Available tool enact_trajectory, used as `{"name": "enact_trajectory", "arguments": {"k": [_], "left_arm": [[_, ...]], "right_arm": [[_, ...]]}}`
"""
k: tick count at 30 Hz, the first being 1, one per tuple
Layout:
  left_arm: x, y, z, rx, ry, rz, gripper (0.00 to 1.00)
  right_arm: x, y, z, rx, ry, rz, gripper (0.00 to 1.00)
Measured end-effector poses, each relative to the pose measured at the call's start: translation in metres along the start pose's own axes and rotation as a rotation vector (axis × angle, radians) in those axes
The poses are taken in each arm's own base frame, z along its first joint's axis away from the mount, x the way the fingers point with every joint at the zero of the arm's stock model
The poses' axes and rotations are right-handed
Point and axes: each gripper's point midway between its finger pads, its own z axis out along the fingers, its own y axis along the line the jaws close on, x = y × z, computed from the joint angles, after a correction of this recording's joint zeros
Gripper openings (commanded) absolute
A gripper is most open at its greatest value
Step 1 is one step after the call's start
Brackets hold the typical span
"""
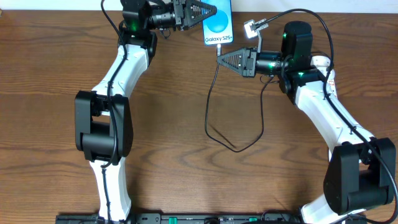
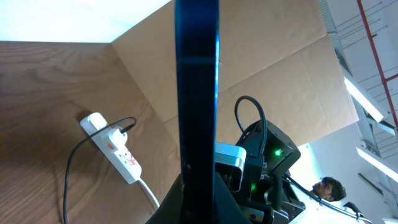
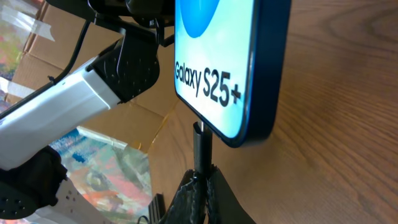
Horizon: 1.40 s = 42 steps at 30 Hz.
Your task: Plug charger to phone and switch on socket
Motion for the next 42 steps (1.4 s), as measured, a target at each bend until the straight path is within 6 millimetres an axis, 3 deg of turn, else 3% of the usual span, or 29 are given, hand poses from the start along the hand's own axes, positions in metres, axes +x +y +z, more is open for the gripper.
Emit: {"name": "enact_trajectory", "arguments": {"k": [20, 42], "left_arm": [[0.000, 0.000, -0.001, 0.000, 0.002, 0.006, 0.07], [0.003, -0.001, 0.000, 0.005, 0.018, -0.027, 0.07]], "right_arm": [[-0.003, -0.001, -0.012, -0.019, -0.004, 0.000, 0.01], [0.003, -0.001, -0.007, -0.017, 0.015, 0.011, 0.01]]}}
